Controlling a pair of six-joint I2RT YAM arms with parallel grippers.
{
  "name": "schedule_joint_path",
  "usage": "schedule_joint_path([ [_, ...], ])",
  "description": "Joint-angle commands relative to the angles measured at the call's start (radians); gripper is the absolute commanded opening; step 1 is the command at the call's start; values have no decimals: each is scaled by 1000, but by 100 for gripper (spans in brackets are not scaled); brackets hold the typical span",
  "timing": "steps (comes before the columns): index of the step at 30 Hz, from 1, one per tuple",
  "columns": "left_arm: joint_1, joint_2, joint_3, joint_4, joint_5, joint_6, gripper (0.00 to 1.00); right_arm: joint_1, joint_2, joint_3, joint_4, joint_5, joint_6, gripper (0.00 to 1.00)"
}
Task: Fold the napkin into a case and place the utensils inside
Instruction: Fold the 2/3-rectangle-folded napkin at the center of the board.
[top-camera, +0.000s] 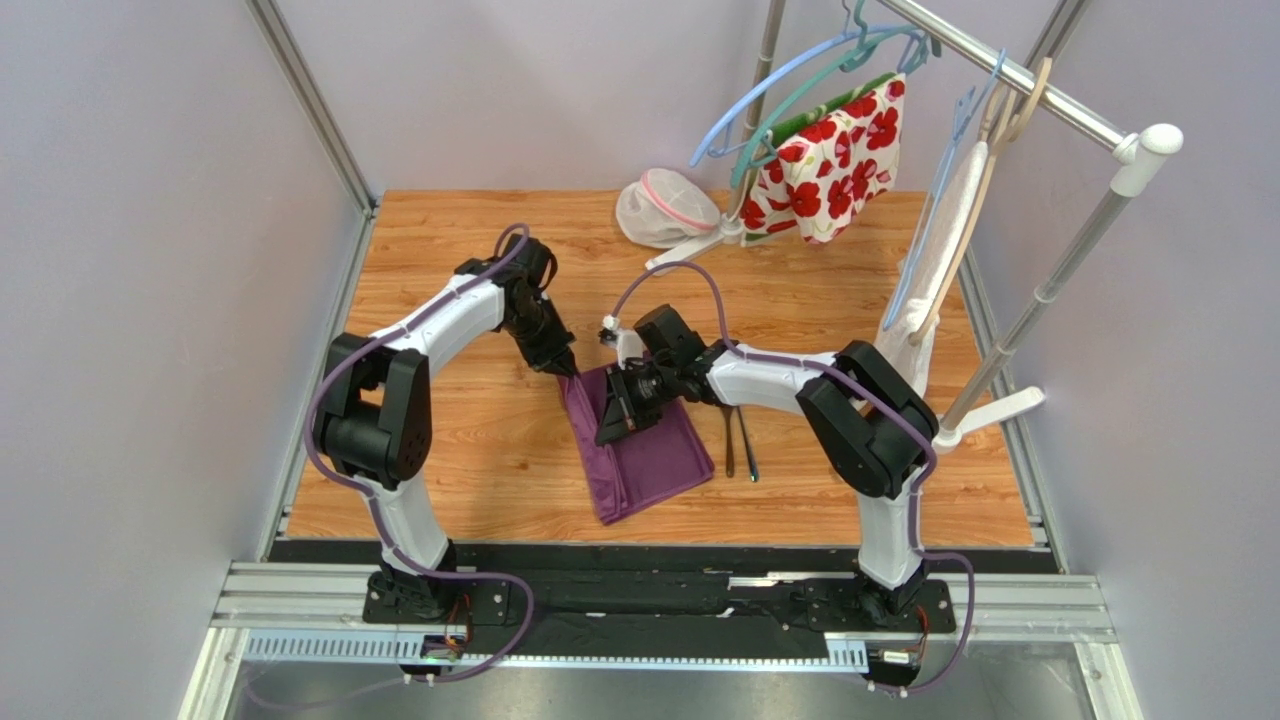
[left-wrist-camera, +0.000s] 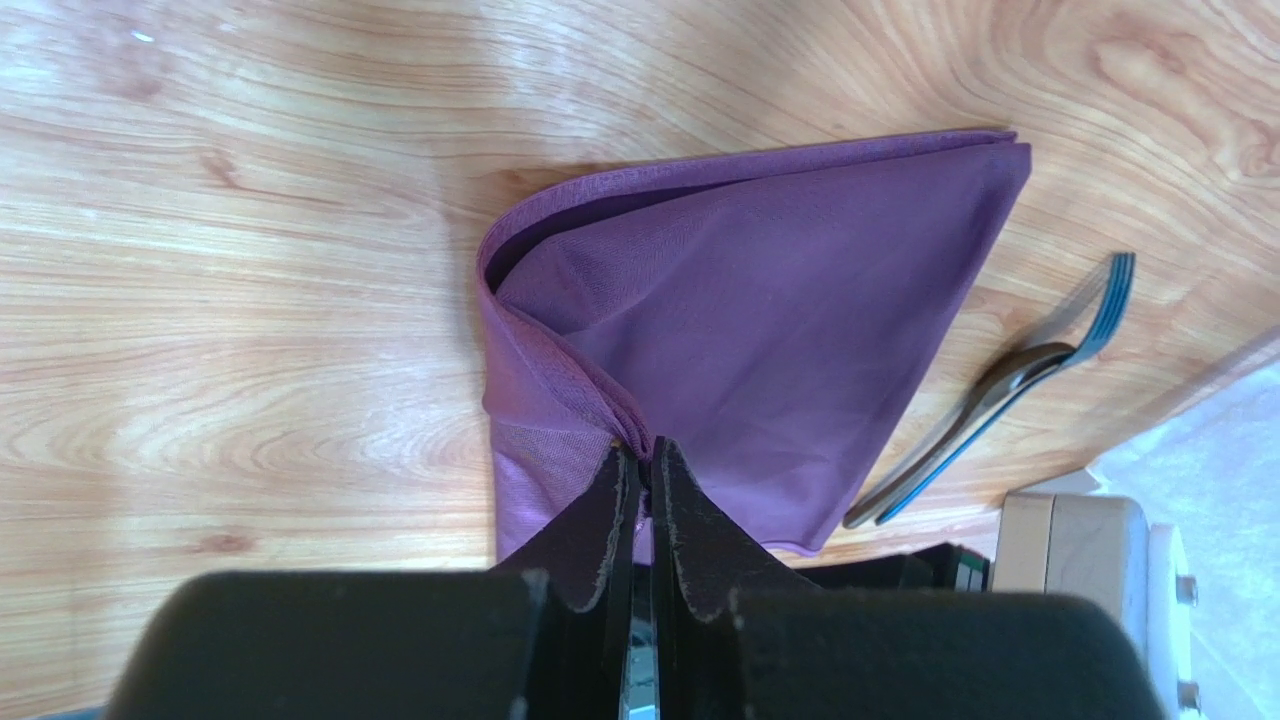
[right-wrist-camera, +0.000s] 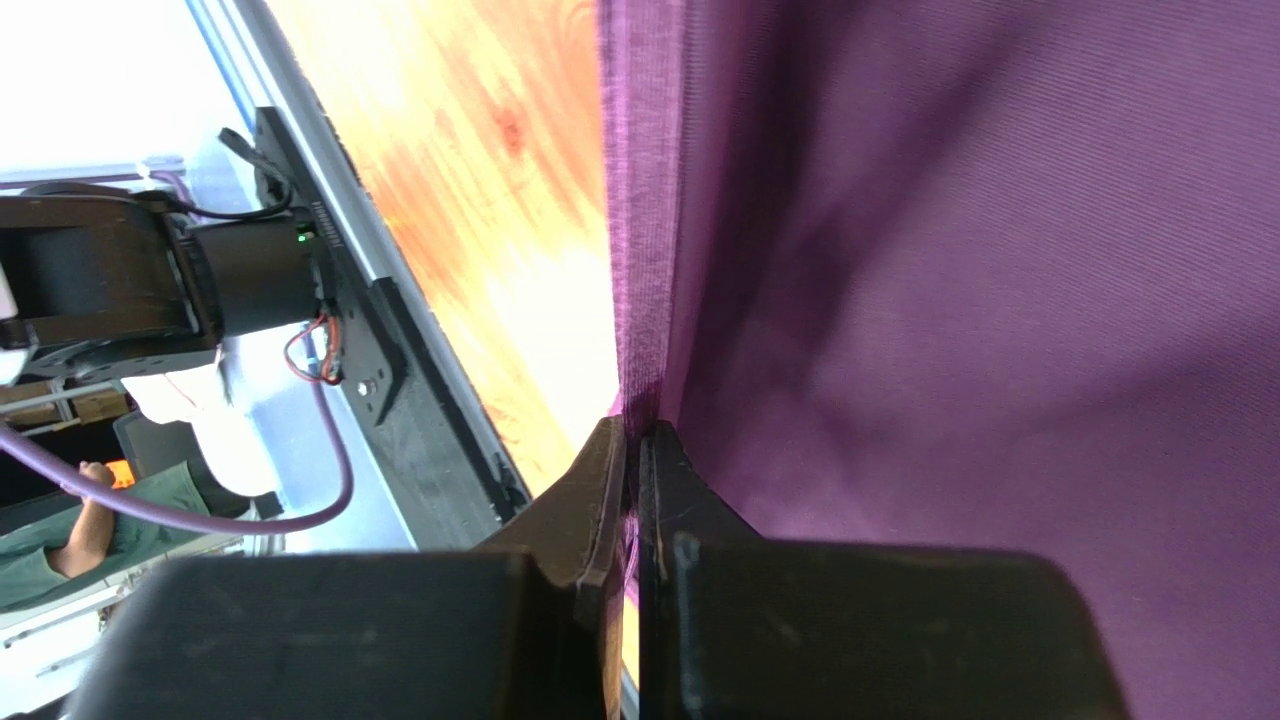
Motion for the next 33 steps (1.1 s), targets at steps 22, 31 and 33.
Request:
schedule_joint_path([
  [22, 125, -229, -84, 28, -140, 102, 0, 211, 29, 208, -129, -82, 83, 0],
  [31, 111, -166, -41, 46, -98, 84, 0, 183, 21, 161, -103, -92, 99, 0],
  [33, 97, -128, -22, 51, -98, 76, 0, 157, 9, 138, -91, -98, 100, 0],
])
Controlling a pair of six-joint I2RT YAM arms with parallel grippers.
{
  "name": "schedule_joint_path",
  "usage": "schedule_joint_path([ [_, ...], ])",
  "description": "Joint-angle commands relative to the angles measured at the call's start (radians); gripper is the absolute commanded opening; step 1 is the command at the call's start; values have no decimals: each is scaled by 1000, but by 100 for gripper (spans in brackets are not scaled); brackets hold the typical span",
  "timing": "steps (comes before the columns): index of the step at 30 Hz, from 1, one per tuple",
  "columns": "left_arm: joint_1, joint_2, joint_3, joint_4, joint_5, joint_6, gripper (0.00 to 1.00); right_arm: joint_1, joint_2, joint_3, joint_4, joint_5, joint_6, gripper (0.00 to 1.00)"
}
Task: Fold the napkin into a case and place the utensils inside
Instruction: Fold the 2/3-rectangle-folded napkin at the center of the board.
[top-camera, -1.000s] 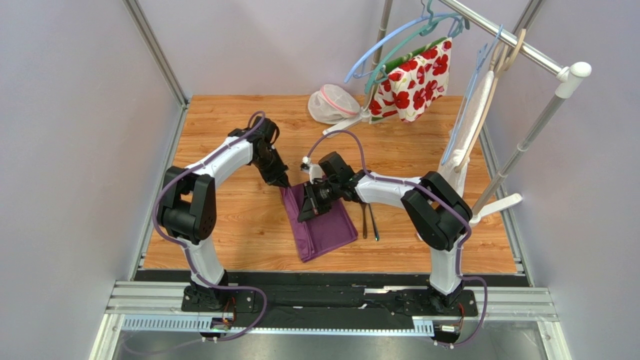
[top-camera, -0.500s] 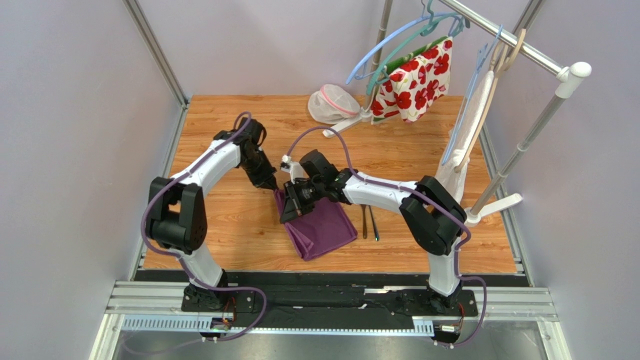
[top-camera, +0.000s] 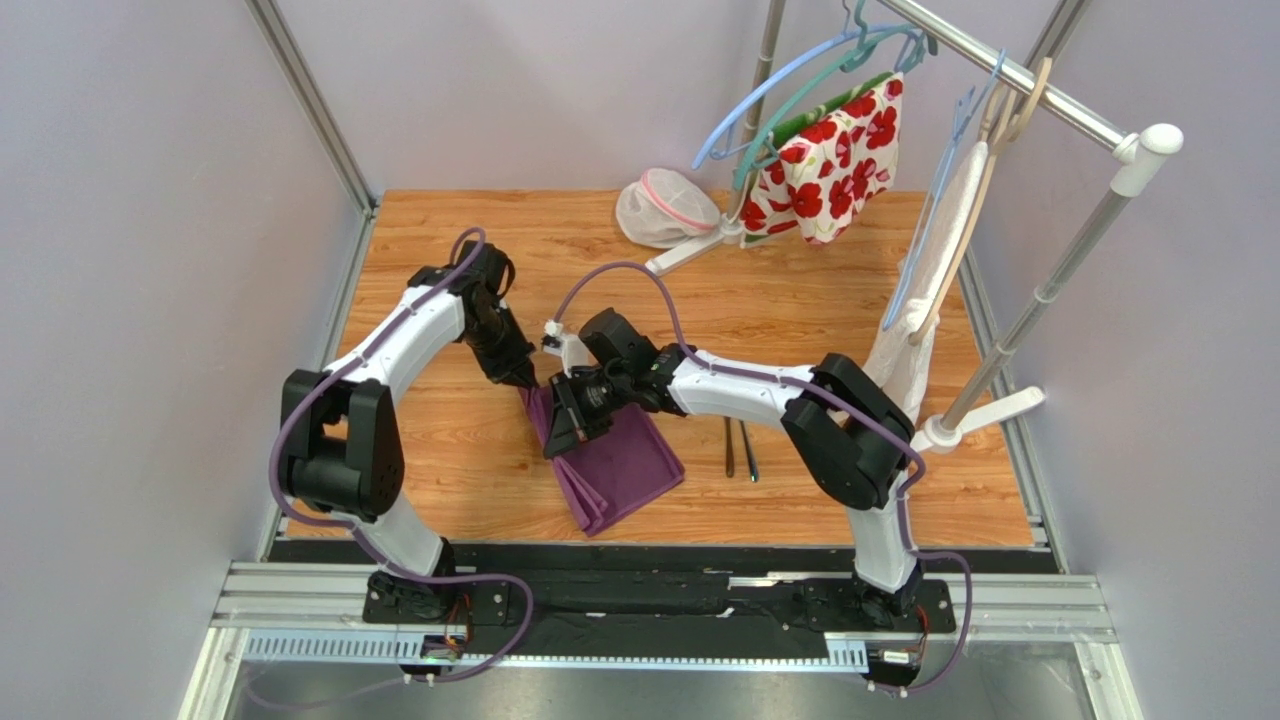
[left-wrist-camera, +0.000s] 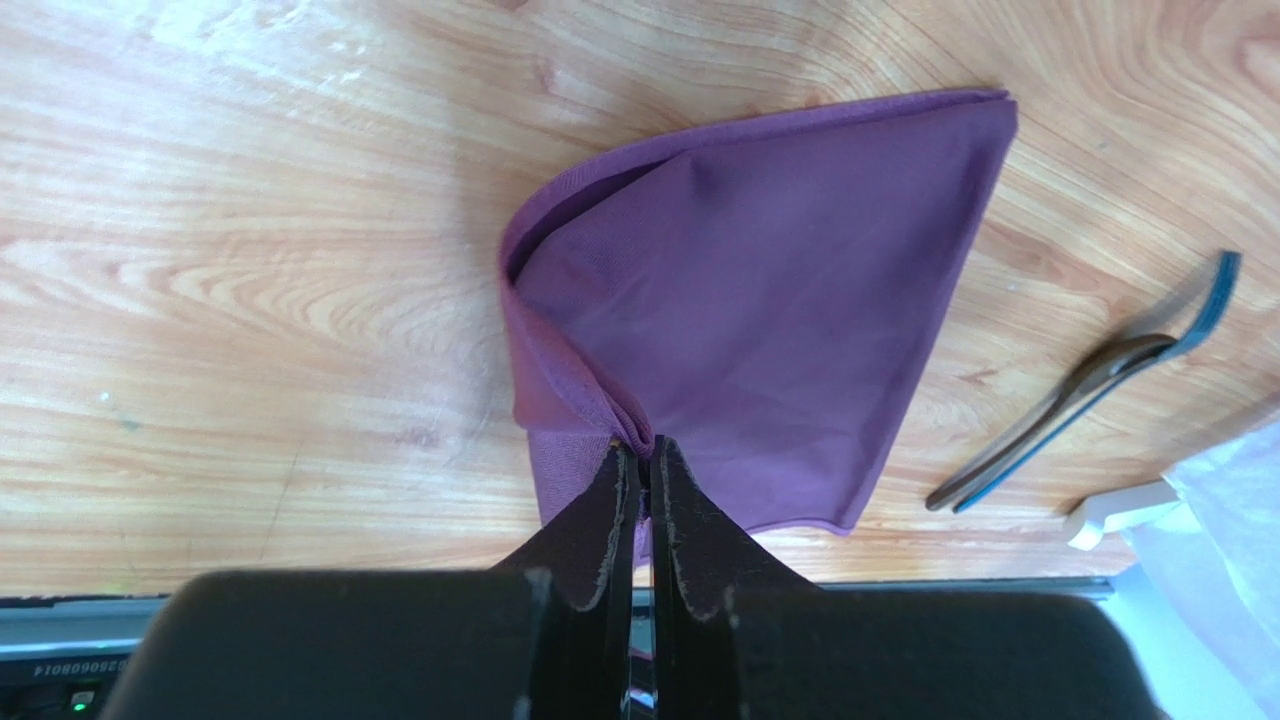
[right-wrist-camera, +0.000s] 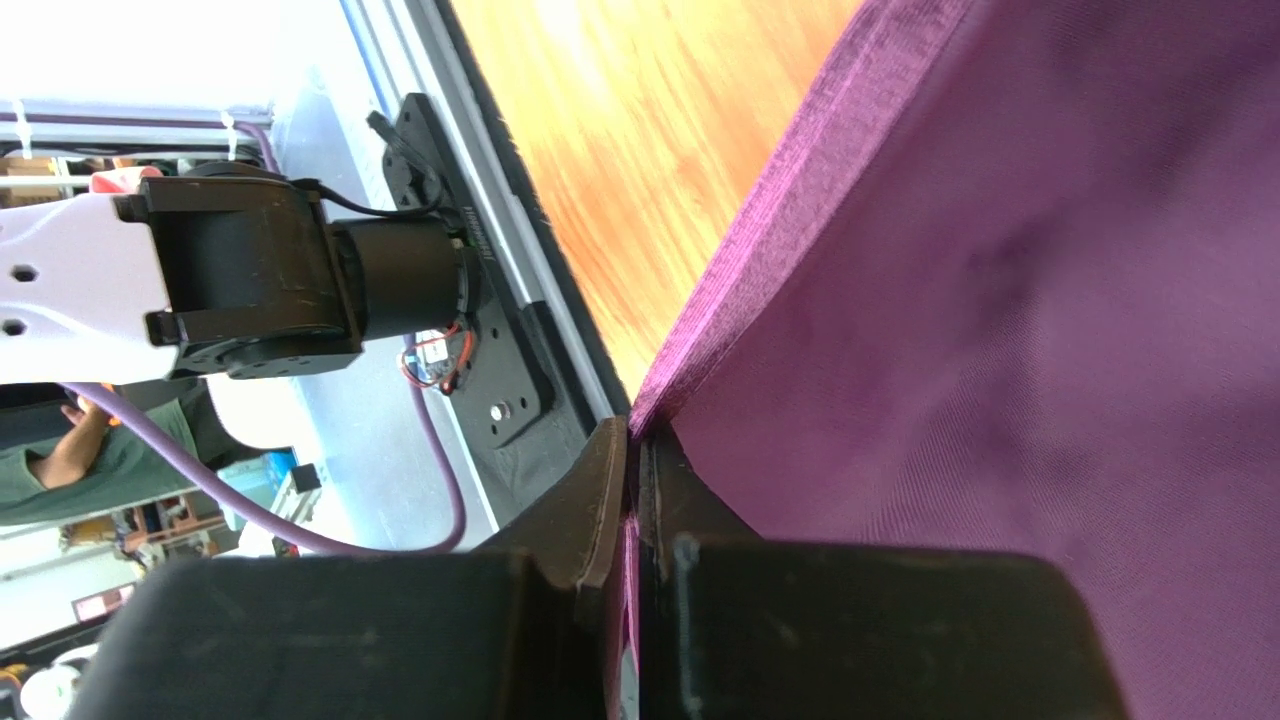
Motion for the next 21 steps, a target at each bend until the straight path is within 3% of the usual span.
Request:
schedule_joint_path([
  [1, -16, 67, 86, 166, -40, -11, 0, -20, -22, -61, -50, -126, 32, 0],
  [21, -91, 259, 201, 192, -46, -63, 0, -147, -28, -223, 5, -158, 14, 0],
])
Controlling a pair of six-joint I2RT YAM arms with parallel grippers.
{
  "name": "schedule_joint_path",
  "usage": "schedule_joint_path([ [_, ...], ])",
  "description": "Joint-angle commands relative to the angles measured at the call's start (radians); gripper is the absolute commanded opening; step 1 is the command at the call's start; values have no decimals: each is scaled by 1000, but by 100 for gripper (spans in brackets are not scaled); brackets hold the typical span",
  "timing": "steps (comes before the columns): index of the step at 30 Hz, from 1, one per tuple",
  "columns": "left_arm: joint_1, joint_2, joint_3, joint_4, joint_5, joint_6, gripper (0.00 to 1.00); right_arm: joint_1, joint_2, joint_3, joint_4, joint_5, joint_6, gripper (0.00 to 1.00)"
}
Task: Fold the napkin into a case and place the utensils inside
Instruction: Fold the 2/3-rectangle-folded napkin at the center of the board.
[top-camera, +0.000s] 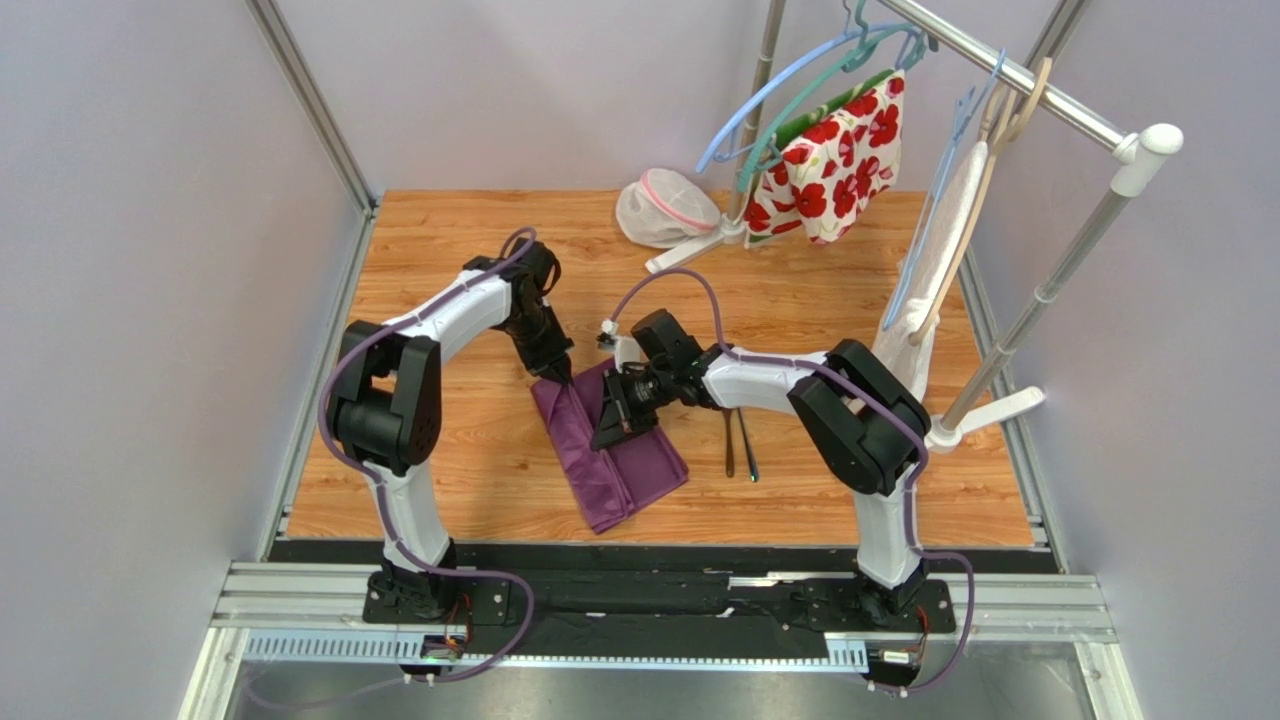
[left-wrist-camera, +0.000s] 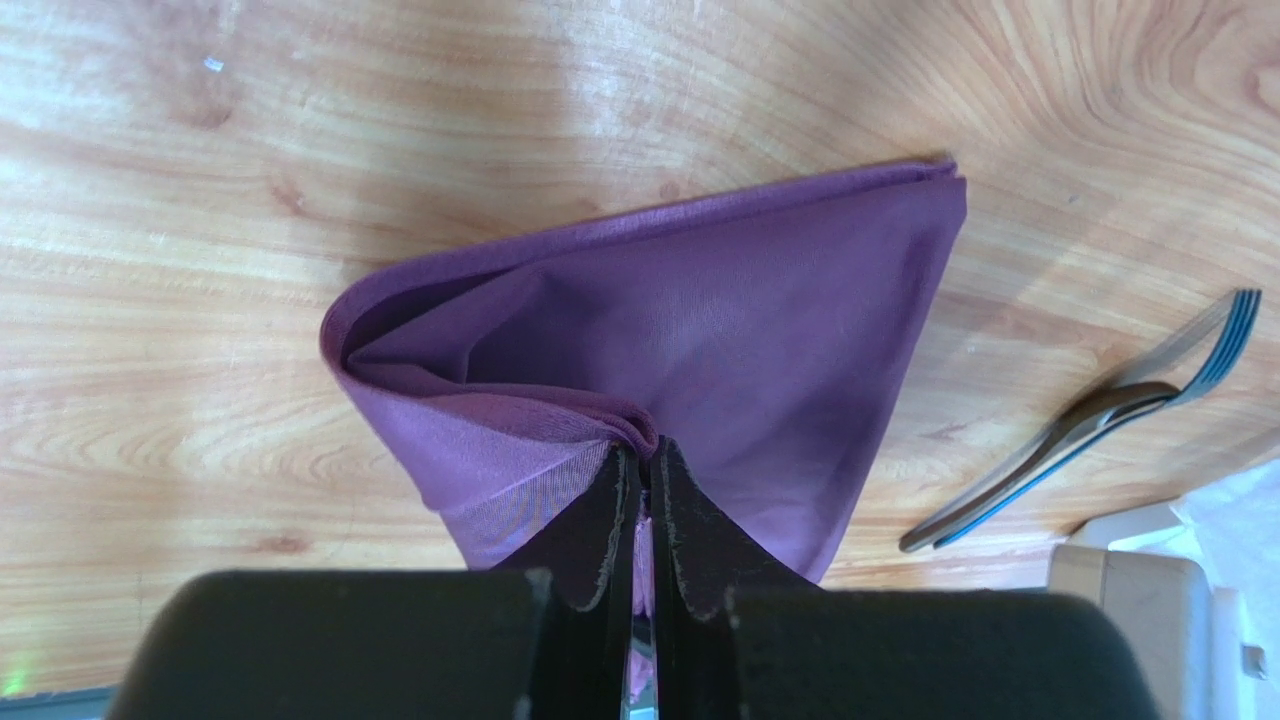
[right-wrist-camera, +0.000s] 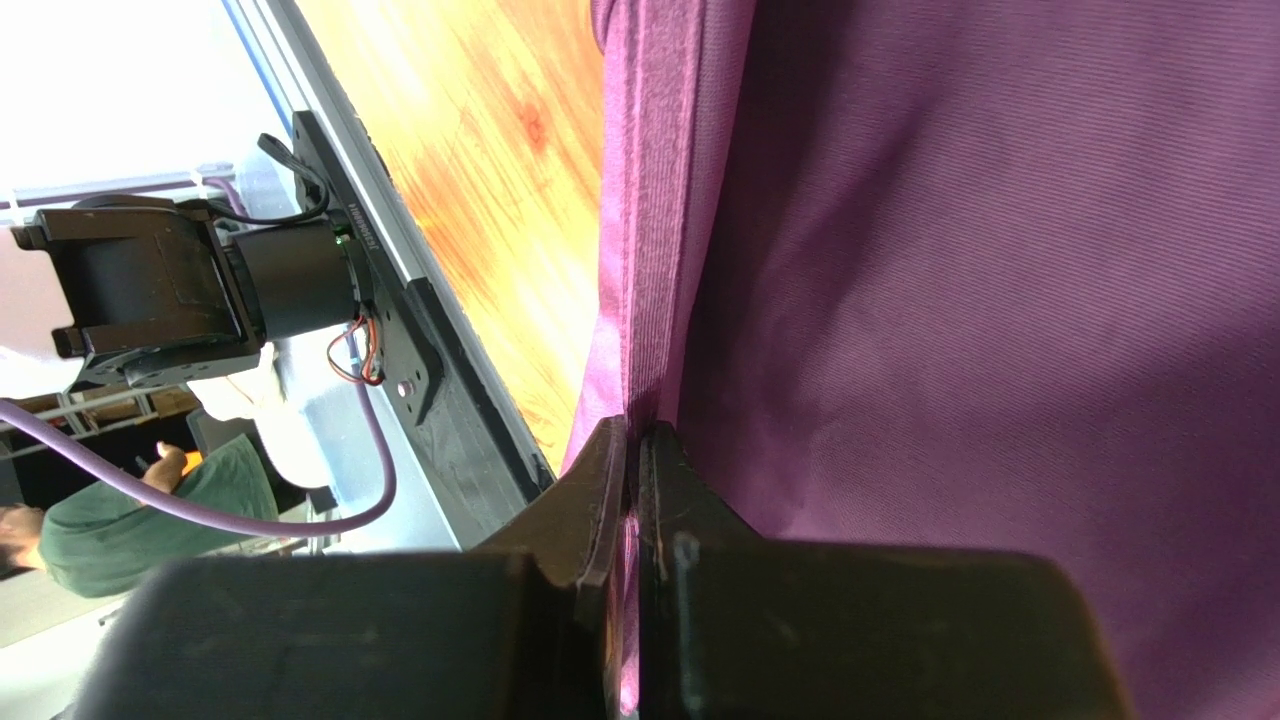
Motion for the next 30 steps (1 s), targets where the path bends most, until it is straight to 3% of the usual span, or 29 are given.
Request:
schedule_joint_path([
  [1, 17, 25, 66, 142, -69, -18, 0, 4, -17, -28, -71, -104, 3, 0],
  [30, 12, 102, 95, 168, -66, 1, 0, -14, 64, 5, -138, -24, -49, 1],
])
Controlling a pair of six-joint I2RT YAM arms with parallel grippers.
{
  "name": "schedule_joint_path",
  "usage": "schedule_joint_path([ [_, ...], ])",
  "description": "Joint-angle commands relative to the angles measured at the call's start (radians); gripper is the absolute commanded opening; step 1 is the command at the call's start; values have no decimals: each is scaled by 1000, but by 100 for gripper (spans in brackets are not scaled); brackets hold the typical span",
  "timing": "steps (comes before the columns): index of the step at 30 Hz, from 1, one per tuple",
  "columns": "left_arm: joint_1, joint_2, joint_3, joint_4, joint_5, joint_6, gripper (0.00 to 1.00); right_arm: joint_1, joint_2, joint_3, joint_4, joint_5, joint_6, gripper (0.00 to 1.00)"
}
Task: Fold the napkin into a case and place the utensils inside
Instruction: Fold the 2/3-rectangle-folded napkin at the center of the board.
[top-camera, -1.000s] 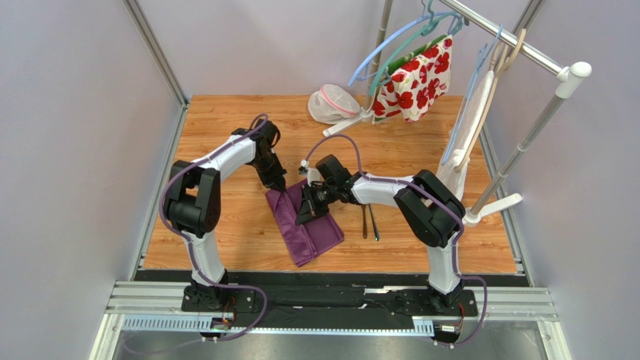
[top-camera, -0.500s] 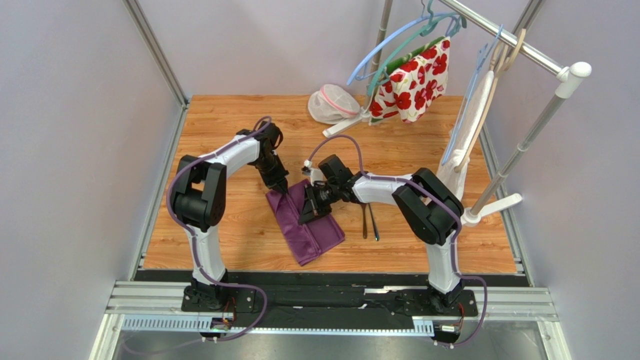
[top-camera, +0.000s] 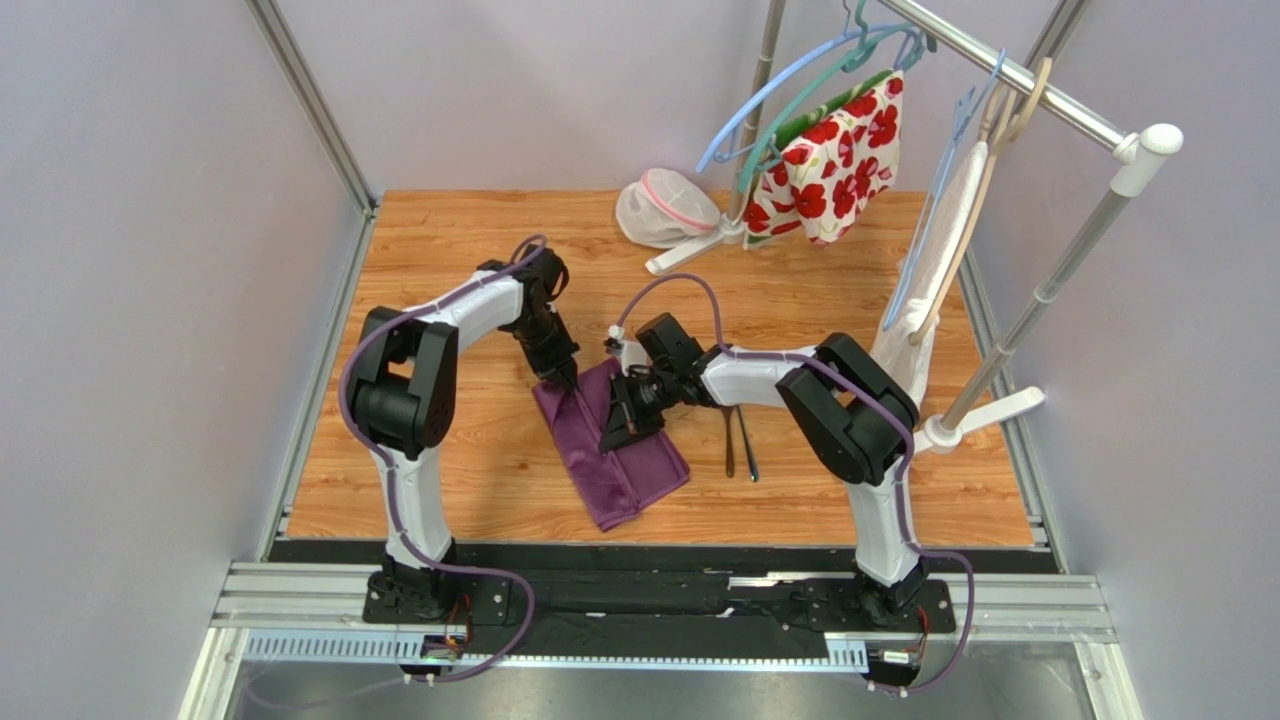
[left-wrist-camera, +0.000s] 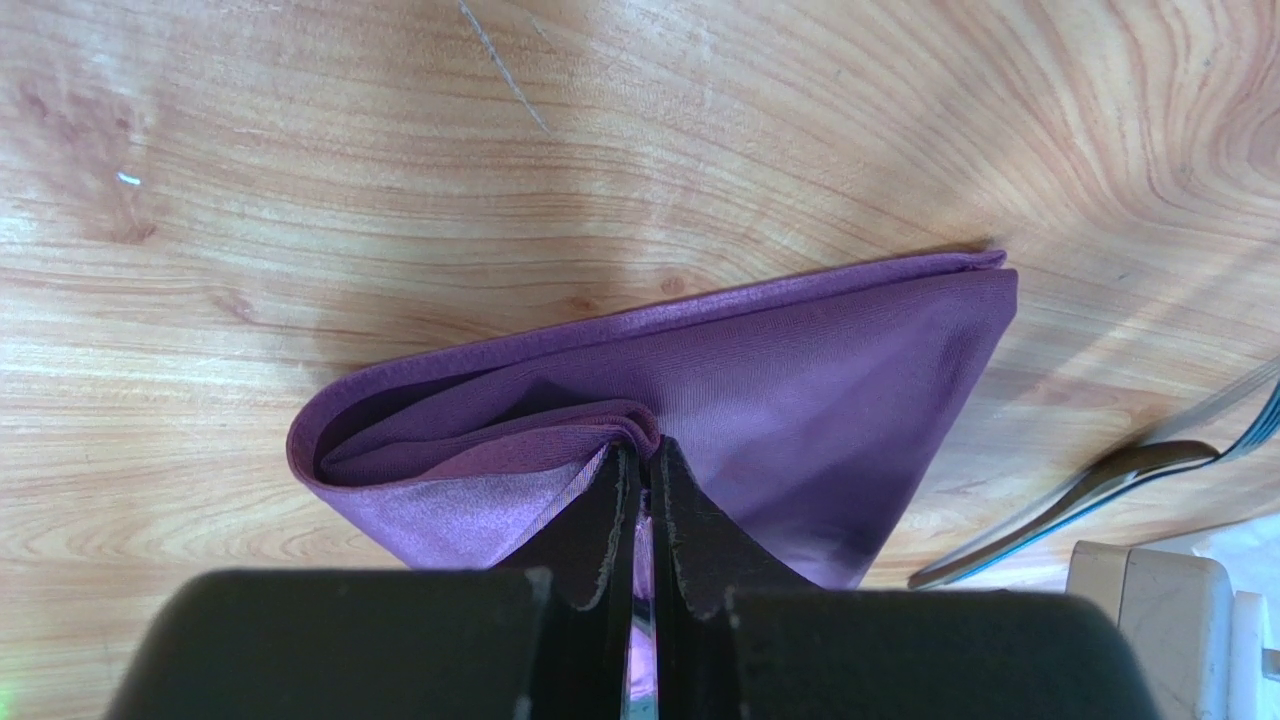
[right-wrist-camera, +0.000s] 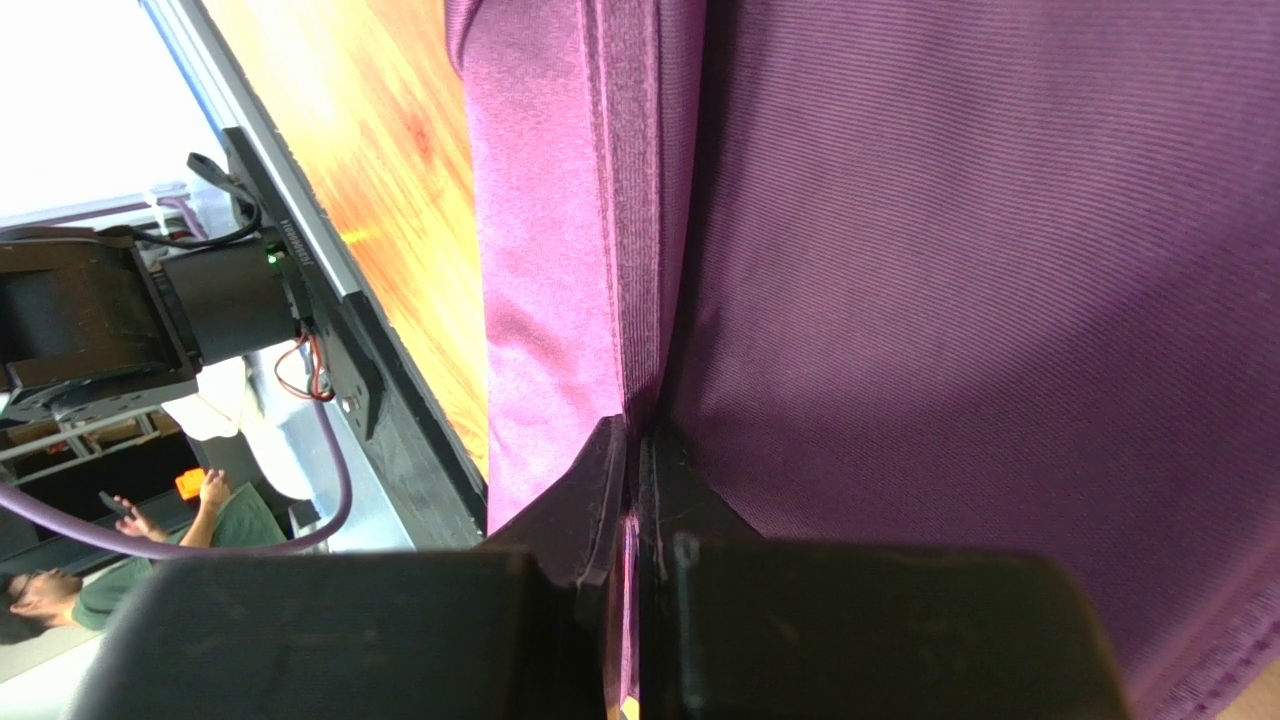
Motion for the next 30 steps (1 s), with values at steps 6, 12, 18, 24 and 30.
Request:
schedule_joint_path([
  [6, 19, -22, 91, 136, -59, 20, 14, 16, -5, 8, -152, -2, -34, 5],
  [12, 19, -93, 114, 108, -54, 53, 28, 15, 4, 2, -152, 12, -34, 9],
  [18, 18, -143, 111, 85, -27, 79, 31, 15, -10, 7, -156, 20, -31, 14],
  [24, 7, -209, 11, 117, 7, 93, 19, 14, -42, 57, -234, 50, -60, 24],
  [30, -10, -272, -92, 122, 22, 127, 10, -5, -117, 139, -383, 130, -126, 42],
])
